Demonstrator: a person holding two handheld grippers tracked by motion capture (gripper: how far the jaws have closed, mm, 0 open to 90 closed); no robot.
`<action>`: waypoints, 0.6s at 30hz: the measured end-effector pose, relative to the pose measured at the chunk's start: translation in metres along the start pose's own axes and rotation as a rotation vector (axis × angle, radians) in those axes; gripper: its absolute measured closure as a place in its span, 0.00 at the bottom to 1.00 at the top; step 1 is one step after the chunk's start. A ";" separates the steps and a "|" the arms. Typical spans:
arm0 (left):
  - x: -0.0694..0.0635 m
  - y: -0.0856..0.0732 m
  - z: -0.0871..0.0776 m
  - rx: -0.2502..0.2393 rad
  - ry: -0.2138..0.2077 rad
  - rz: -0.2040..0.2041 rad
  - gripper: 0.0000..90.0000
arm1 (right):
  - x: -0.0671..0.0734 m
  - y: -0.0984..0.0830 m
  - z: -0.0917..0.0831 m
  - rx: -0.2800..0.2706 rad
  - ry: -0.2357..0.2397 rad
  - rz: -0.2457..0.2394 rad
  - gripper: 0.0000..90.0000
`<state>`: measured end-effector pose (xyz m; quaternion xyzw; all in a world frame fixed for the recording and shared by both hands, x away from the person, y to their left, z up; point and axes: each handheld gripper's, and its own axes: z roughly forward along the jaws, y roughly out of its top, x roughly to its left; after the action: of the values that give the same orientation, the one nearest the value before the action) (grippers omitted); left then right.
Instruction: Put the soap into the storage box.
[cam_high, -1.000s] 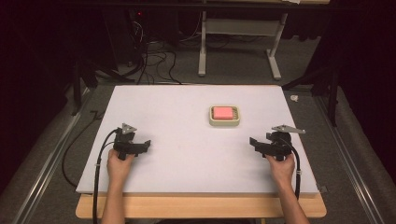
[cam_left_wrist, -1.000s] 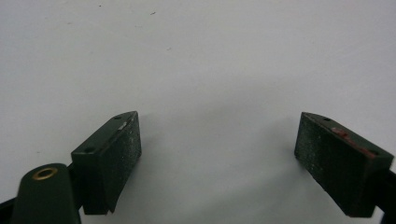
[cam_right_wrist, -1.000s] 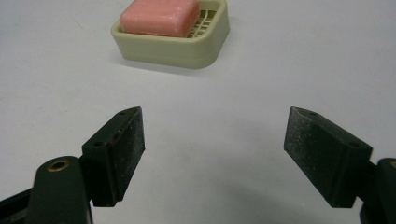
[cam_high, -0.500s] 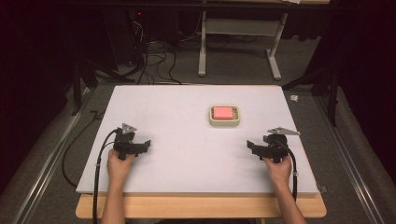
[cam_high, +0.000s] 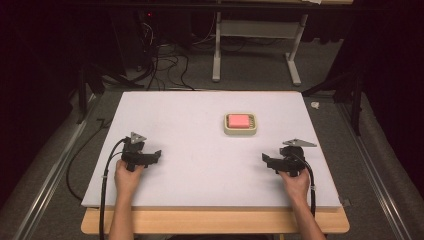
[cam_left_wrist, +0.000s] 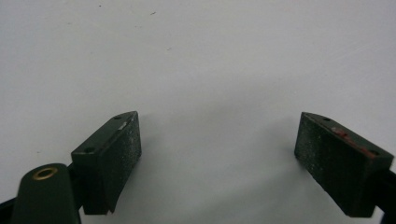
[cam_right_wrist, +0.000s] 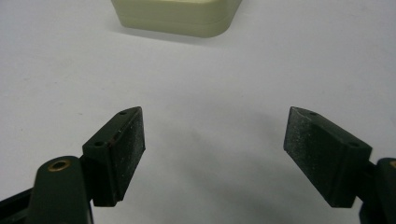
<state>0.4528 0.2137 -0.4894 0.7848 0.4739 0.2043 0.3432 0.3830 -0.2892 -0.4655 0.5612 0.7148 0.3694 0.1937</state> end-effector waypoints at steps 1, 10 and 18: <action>0.000 0.000 0.000 0.000 0.000 0.000 0.17 | 0.000 0.000 0.001 -0.001 -0.001 -0.003 0.24; 0.000 0.000 0.000 0.000 0.000 0.000 0.17 | 0.005 -0.006 0.007 0.015 -0.025 -0.027 0.24; 0.000 0.000 0.000 0.000 0.000 0.000 0.17 | 0.007 -0.008 0.011 0.034 -0.040 -0.047 0.24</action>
<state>0.4528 0.2136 -0.4894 0.7847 0.4740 0.2044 0.3433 0.3829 -0.2797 -0.4775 0.5547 0.7300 0.3412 0.2074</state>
